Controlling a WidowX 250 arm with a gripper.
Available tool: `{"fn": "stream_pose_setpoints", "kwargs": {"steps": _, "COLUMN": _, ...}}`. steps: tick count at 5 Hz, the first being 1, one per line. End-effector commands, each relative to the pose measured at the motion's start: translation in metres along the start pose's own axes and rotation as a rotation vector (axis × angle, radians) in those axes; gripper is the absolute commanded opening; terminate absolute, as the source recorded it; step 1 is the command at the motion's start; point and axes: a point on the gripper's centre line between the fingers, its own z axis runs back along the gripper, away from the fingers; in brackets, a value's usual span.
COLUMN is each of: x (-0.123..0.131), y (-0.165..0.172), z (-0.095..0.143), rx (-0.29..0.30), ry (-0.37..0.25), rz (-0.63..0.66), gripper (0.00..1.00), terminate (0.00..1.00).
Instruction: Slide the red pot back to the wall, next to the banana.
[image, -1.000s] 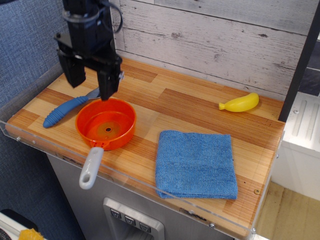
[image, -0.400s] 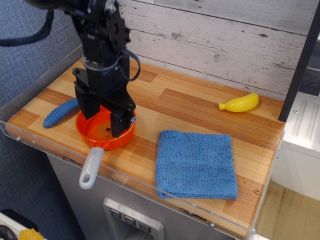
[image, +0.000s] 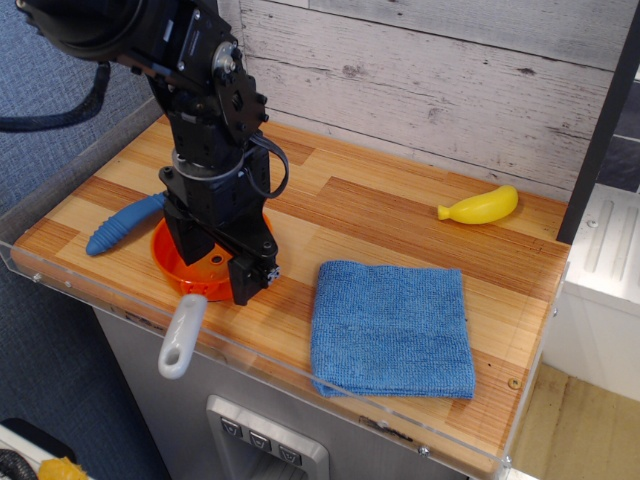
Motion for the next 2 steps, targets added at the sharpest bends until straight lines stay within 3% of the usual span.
{"fn": "stream_pose_setpoints", "kwargs": {"steps": 1, "x": 0.0005, "y": 0.0084, "z": -0.0074, "rx": 0.019, "ry": -0.017, "rz": -0.015, "gripper": 1.0, "terminate": 0.0}}
{"fn": "stream_pose_setpoints", "kwargs": {"steps": 2, "x": 0.0011, "y": 0.011, "z": -0.012, "rx": 0.012, "ry": -0.01, "rz": -0.02, "gripper": 1.0, "terminate": 0.0}}
